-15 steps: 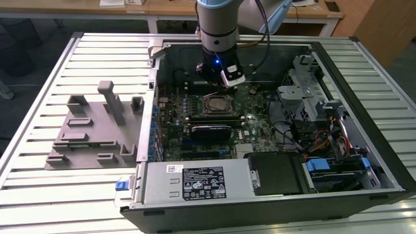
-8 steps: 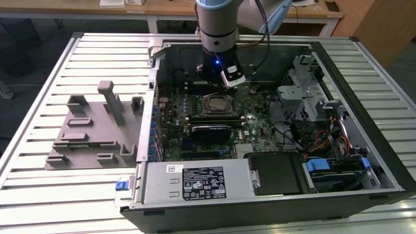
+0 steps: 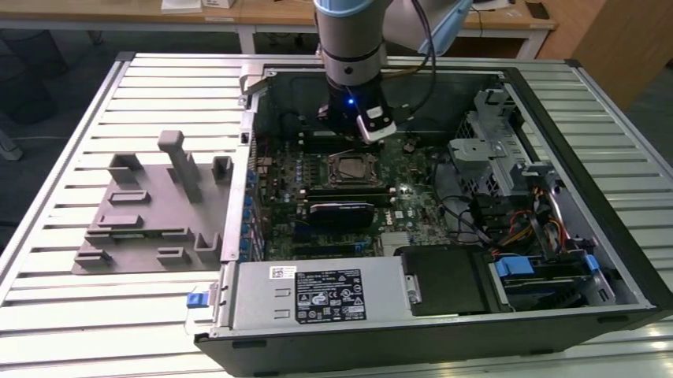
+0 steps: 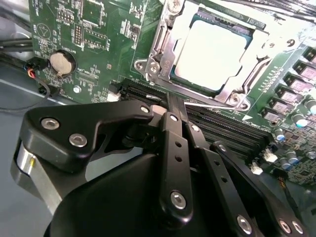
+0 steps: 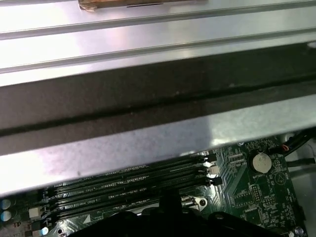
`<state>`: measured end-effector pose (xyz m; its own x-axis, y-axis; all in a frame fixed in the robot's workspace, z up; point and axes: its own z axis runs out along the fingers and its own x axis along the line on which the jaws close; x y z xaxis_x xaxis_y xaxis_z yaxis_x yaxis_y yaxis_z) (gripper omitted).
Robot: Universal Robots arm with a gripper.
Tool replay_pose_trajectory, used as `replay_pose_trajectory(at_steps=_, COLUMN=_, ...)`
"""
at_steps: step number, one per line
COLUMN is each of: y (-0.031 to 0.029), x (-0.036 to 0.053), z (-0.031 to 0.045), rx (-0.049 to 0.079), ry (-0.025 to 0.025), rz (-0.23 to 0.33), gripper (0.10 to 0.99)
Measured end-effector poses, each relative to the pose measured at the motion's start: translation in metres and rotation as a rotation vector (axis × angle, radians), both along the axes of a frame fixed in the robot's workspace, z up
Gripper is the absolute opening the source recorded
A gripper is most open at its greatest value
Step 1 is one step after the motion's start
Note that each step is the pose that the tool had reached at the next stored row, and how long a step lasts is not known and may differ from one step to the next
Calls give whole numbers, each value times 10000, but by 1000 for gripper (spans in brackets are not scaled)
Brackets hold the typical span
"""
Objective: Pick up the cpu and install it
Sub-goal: 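Install the first cpu locking lever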
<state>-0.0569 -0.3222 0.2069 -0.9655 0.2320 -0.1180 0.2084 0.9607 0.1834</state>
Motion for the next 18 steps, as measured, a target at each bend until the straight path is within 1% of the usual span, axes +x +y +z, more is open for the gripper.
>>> replay_pose_trajectory(at_steps=2, y=0, x=-1, z=-7, rx=-2, ry=-21, rz=-246, gripper=106)
replay_pose_trajectory(at_steps=5, y=9, x=-10, z=-14, rx=-3, ry=-36, rz=-509, gripper=106)
replay_pose_trajectory(at_steps=13, y=75, x=-56, z=-25, rx=-4, ry=-50, rz=-712, gripper=106)
replay_pose_trajectory(at_steps=18, y=87, x=-68, z=-35, rx=-10, ry=-57, rz=-924, gripper=106)
